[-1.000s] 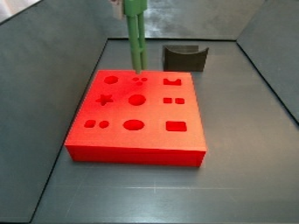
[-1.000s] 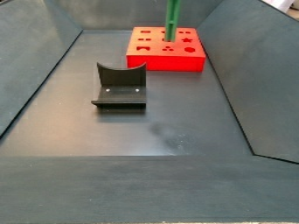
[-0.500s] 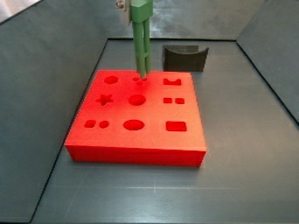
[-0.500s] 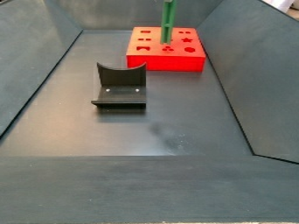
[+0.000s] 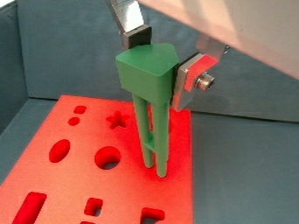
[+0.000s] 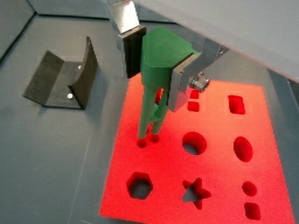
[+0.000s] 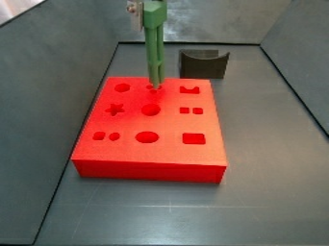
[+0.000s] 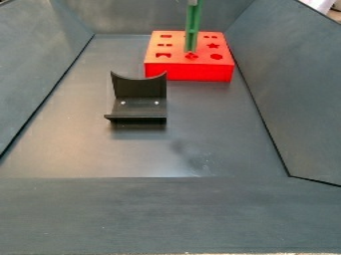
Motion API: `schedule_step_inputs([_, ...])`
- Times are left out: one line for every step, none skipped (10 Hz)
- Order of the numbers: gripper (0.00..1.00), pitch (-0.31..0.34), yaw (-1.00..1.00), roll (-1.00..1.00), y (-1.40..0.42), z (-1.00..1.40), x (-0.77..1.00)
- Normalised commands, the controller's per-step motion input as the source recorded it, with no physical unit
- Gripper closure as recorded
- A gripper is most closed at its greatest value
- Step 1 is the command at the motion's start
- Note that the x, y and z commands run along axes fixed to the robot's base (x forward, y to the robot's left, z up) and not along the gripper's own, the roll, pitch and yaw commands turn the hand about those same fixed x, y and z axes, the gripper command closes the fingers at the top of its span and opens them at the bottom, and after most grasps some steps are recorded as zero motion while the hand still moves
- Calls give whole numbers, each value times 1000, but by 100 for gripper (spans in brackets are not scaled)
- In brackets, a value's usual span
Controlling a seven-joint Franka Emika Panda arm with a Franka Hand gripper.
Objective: Pick up the 3 prong object. Move up. Move to above the board. Insert the 3 prong object.
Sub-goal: Insert the 3 prong object.
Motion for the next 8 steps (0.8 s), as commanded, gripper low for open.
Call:
schedule_step_inputs([100,-10,83,-147,0,0,0])
schedule_step_inputs([100,0,0,-70,0,-23,0])
schedule_step_inputs([100,0,0,-11,0,0,0])
schedule_step_inputs([100,0,0,6,0,0,0])
schedule_step_inputs([100,3,14,34,0,-66,6])
schedule_step_inputs([100,1,20,46,0,-140,0])
schedule_step_inputs([100,0,9,27,0,-151,0])
schedule_step_inputs([100,0,0,0,0,-126,0])
